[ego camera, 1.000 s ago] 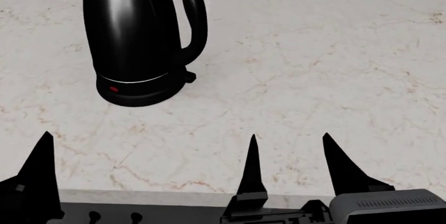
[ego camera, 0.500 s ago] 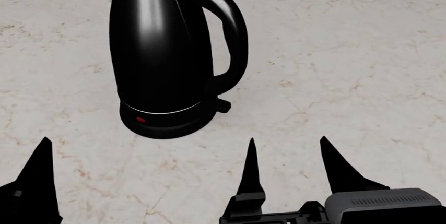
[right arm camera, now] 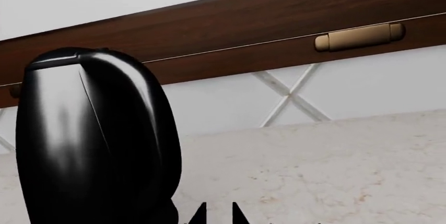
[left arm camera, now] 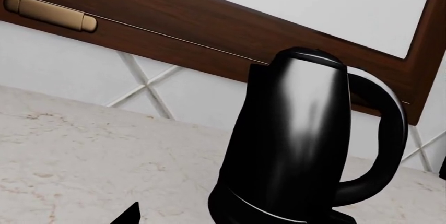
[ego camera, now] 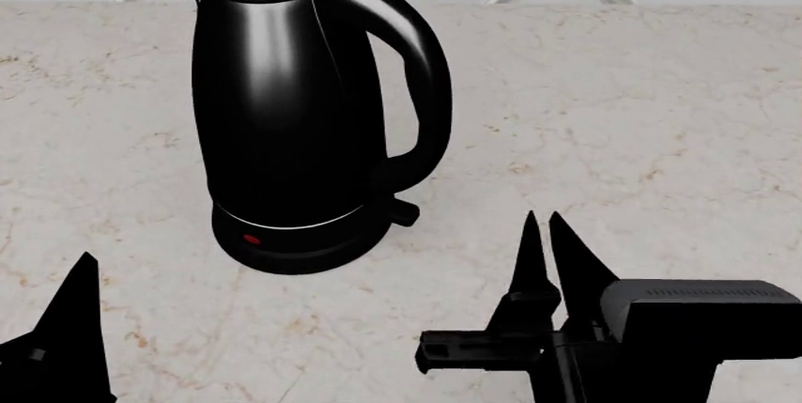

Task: Press down the lever to turn on the electric kettle.

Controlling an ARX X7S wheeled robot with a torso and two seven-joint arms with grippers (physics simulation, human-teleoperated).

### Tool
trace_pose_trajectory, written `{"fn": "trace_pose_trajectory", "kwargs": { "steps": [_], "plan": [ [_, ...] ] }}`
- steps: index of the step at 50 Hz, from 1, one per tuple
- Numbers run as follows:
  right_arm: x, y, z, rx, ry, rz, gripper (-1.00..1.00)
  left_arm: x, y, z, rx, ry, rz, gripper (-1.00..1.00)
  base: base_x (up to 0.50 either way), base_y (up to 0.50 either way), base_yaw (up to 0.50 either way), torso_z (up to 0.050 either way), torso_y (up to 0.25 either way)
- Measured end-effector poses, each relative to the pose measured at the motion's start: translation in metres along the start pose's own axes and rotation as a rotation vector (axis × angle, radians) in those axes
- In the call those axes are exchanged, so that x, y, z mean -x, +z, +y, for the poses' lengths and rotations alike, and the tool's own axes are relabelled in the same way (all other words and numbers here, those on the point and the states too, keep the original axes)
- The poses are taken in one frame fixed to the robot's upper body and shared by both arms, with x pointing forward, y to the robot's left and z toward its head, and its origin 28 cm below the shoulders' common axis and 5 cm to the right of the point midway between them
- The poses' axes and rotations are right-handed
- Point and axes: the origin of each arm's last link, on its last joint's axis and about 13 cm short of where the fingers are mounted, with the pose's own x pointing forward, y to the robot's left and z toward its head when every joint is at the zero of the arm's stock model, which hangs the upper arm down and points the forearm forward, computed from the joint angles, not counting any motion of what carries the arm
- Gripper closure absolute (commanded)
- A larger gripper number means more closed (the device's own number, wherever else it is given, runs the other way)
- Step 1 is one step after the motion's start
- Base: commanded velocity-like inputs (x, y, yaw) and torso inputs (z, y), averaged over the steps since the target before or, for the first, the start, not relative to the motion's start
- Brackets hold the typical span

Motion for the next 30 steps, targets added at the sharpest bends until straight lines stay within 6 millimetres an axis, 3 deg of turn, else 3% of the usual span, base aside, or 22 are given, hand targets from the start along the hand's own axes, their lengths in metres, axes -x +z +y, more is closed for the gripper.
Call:
{"fn": "trace_pose_trajectory", "kwargs": {
  "steps": [17,30],
  "plan": [
    [-0.035,0.005,-0.012,0.101,-0.021,0.140,1.00,-0.001,0.001,-0.002,-0.006,-0.005,0.003,-1.00,0.00,0.00,0.00,0.000,0.000],
    [-0.060,0.020,0.000,0.146,-0.001,0.168,1.00,-0.002,0.002,-0.001,-0.003,-0.004,0.003,-1.00,0.00,0.00,0.00,0.000,0.000]
  ]
}}
